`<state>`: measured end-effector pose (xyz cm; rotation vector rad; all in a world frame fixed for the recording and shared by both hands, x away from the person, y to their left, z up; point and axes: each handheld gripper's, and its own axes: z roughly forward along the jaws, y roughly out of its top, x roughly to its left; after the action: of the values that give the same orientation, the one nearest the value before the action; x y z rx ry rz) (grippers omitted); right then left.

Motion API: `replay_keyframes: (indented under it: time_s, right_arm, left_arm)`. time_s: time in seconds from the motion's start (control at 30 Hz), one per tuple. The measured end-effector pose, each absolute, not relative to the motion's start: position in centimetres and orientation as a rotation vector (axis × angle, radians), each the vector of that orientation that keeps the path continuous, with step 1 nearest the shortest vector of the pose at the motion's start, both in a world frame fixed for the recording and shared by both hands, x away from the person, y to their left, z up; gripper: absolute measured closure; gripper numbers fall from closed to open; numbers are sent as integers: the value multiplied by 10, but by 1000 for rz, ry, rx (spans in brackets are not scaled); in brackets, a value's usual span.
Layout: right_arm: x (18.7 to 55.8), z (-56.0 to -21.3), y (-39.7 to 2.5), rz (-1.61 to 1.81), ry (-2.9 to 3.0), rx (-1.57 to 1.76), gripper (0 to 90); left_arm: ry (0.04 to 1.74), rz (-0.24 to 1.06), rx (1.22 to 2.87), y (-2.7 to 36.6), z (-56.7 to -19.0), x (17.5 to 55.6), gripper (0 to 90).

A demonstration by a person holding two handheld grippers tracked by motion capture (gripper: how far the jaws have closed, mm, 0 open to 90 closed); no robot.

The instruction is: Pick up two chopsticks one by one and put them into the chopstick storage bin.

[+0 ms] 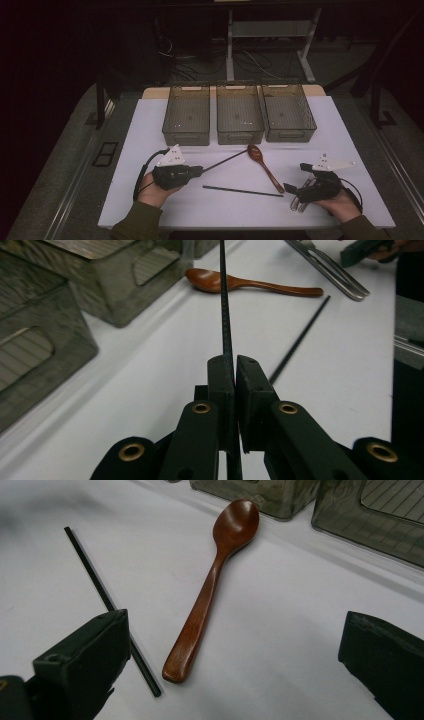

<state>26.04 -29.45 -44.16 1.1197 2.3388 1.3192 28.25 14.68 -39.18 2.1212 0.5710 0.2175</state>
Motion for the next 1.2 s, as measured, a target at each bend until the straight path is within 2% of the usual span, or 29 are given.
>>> replay_keyframes:
  time_s: [0.53,1.2]
  right_arm:
    - [261,-442,-295,1320,2335,1121,6]
    - [260,-441,-296,1332,2327,1126,6]
  left_arm:
    - [646,292,2099,145,-376,308,855]
    - [747,379,2098,151,-356,362,856]
